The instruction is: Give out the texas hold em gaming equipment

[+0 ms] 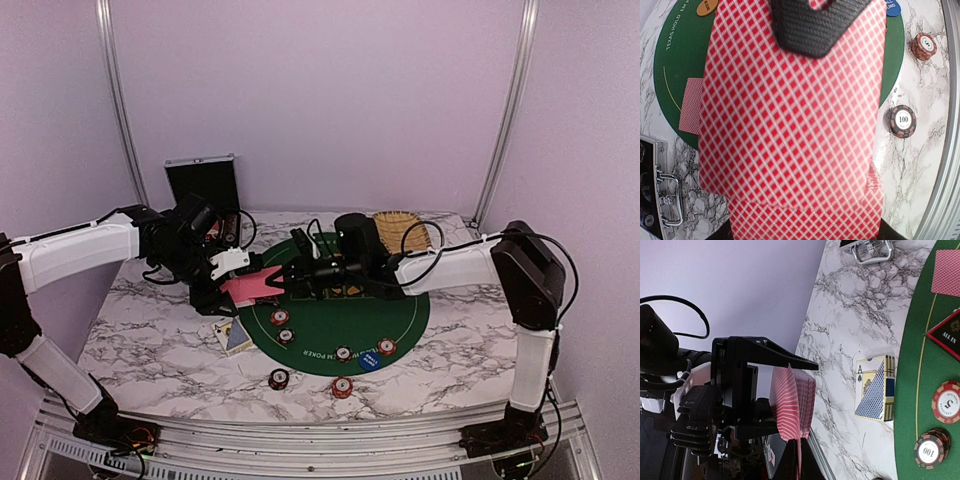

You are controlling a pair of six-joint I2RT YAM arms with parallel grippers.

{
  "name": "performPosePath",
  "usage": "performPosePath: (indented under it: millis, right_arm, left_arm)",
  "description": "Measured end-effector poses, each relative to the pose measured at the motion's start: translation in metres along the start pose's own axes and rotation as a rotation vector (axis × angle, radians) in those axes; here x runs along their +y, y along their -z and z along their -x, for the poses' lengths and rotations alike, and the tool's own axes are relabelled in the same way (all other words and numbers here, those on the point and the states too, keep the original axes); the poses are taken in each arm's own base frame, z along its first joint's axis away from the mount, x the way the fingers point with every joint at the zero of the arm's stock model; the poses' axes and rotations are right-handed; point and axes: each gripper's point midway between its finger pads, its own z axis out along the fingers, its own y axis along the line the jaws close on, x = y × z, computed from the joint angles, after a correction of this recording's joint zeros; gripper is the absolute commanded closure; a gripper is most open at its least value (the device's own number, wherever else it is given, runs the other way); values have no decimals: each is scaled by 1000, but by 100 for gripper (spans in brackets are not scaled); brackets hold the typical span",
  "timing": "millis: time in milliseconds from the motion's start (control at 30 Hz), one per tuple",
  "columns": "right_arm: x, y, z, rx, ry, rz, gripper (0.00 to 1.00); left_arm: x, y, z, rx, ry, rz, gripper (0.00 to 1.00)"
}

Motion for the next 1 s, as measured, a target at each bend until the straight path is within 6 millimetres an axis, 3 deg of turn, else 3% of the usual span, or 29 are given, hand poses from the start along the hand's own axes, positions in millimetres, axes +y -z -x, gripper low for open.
performPosePath:
  millis: [400, 633, 800, 1000]
  right_arm:
    - [-25, 28, 18, -51, -30, -50, 100]
    - [-48, 74, 61, -143, -31, -111, 100]
    - [-79, 112, 89, -203, -44, -196, 100]
    - [-102, 141, 132, -276, -18, -272, 100]
  left_arm:
    - [0, 0, 0, 0, 0, 0, 86]
    - [-1, -1, -1, 3, 1, -1, 86]
    - [-1, -1, -2, 6, 2, -3, 86]
    - [-1, -2, -3, 6, 2, -3, 86]
